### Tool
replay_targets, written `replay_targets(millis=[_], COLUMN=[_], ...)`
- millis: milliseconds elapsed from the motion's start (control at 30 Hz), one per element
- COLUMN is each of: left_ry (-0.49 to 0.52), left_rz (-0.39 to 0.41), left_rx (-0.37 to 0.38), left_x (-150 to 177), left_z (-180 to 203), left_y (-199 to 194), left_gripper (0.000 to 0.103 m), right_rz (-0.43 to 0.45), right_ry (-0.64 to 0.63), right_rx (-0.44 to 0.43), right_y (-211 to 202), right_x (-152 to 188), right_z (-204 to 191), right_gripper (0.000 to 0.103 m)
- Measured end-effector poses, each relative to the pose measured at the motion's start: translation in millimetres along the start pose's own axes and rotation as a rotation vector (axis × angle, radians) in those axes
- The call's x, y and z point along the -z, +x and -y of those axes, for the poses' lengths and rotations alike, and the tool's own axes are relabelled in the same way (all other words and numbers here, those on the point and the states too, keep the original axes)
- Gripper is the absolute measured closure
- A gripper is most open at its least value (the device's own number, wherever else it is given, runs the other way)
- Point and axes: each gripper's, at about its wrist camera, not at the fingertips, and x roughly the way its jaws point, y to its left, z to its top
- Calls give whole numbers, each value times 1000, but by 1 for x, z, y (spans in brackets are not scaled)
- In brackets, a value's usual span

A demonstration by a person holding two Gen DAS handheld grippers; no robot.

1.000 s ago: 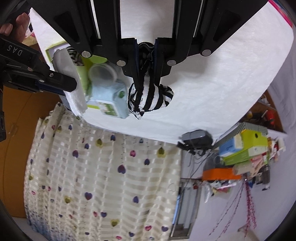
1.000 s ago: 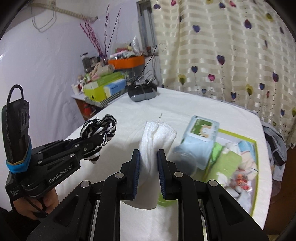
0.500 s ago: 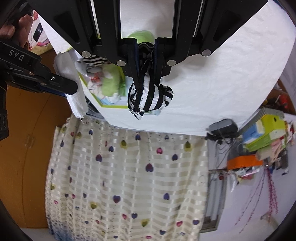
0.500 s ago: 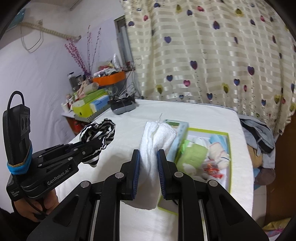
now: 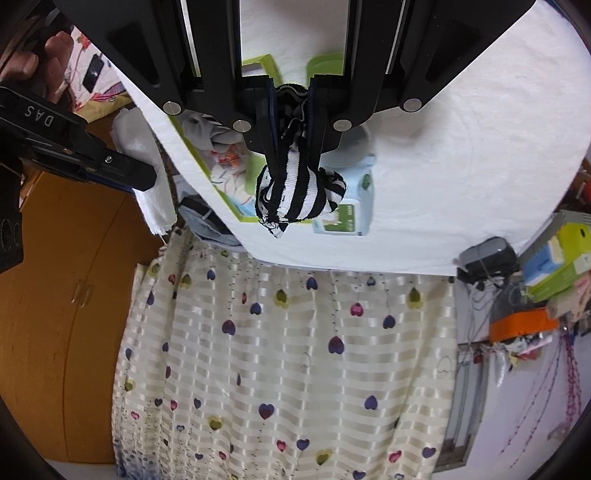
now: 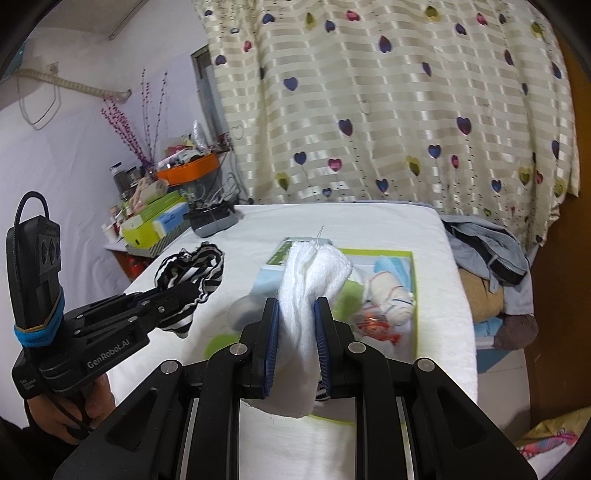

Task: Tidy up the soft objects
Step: 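Lift the striped sock and white cloth and carry them over the box, then lower the sock and cloth into the box and open both grippers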

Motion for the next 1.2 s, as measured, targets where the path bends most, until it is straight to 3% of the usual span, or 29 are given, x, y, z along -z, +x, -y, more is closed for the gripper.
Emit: replay_targets(millis=[467,800,900,1067,1200], left_ry=[15,4,4,9,15], left_rz=[-58,-93,-103,-115,-119], left_rx=[65,64,61,62,70], left_x=[-3,-5,-5,-5,-6], left_z=[19,18,17,20,25], left_y=[43,71,76,83,86], left_gripper=[92,92,92,92,92], right_rz=[-44,-162,-205,-197,-154], right_ry=[62,39,40,53,53], right_rx=[31,56,37,33,46], right_y=[28,101,124,127,109], right_x=[0,0,7,8,5], right_z=[44,70,77,81,81], right_gripper=[83,83,80,62,62])
